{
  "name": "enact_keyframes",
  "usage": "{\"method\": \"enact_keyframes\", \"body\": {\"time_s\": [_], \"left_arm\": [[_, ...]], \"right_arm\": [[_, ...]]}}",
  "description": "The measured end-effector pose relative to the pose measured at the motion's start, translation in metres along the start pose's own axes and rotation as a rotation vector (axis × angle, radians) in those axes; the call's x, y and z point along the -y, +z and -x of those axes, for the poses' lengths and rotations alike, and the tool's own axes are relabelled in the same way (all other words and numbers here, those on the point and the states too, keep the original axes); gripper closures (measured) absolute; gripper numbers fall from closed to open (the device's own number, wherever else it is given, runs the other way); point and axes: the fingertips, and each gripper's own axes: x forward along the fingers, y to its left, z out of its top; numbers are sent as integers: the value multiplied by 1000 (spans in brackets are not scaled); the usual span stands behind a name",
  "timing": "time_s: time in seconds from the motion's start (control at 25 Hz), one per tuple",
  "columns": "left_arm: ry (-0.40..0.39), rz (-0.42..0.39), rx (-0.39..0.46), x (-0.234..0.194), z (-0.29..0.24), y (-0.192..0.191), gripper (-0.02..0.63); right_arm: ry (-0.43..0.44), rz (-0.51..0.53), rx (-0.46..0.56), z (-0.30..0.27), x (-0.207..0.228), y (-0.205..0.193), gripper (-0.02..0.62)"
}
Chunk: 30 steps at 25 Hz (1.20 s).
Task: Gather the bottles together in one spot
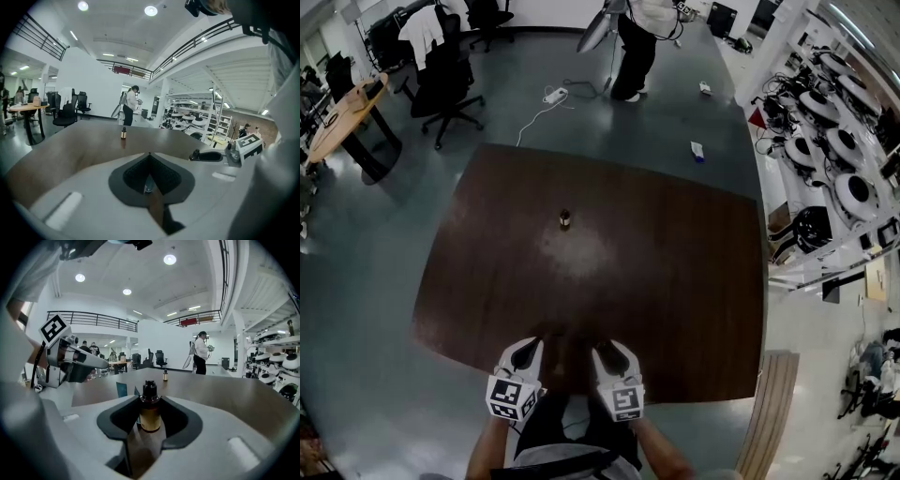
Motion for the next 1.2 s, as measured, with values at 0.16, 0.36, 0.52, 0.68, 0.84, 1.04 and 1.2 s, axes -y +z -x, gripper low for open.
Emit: {"method": "enact_keyframes", "body": {"time_s": [0.16, 0.36, 0.52, 0.68, 0.84, 1.04, 1.2], "left_arm": [[30, 14, 3, -5, -2, -5, 606], [44, 20, -14, -10, -2, -15, 606], [52, 22, -21, -14, -4, -18, 606], [56, 25, -25, -12, -6, -20, 606], [58, 26, -29, -12, -4, -21, 606], [56, 26, -33, -9, -4, -24, 606], [53, 24, -34, -8, -6, -23, 606]], "right_arm": [[16, 9, -17, -13, 4, -14, 454], [22, 11, -34, -26, 5, -29, 454], [17, 6, -40, -33, 9, -38, 454], [13, -3, -49, -33, 16, -46, 454], [15, -4, -61, -33, 17, -49, 454], [21, -15, -82, -34, 16, -55, 454], [23, -13, -89, -36, 16, -57, 454]]}}
